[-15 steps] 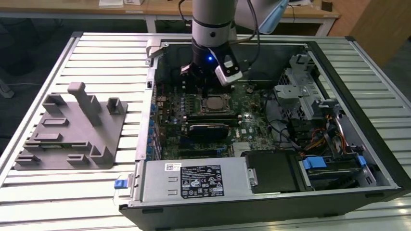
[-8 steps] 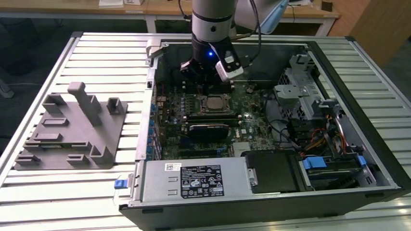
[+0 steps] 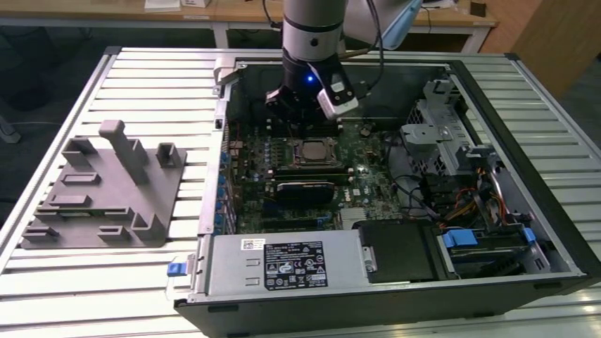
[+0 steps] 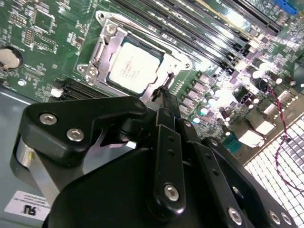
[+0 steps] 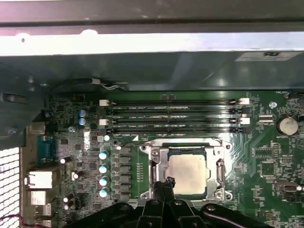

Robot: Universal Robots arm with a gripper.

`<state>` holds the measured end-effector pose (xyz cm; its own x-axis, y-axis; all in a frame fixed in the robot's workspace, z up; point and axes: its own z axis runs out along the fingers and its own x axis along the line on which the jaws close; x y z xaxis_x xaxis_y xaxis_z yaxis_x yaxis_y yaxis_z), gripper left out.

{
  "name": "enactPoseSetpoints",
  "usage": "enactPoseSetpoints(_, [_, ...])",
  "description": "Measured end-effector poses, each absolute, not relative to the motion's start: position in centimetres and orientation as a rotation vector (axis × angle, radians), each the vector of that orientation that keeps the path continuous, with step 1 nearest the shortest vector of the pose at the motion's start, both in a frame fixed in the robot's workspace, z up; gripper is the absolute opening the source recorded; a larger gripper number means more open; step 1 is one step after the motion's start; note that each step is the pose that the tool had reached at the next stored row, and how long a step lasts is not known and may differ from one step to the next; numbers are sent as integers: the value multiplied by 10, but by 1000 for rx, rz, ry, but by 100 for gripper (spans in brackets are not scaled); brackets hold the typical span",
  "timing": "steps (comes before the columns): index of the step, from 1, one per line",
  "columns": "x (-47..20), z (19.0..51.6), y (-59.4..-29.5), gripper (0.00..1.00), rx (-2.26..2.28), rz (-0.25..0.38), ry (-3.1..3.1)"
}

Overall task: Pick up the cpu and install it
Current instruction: 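Close the cpu cover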

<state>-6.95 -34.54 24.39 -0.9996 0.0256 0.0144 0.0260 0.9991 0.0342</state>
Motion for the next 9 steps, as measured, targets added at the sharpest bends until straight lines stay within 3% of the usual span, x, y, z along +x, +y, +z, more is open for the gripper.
enactPoseSetpoints(9, [-51, 244, -345, 11, -40, -54, -3127])
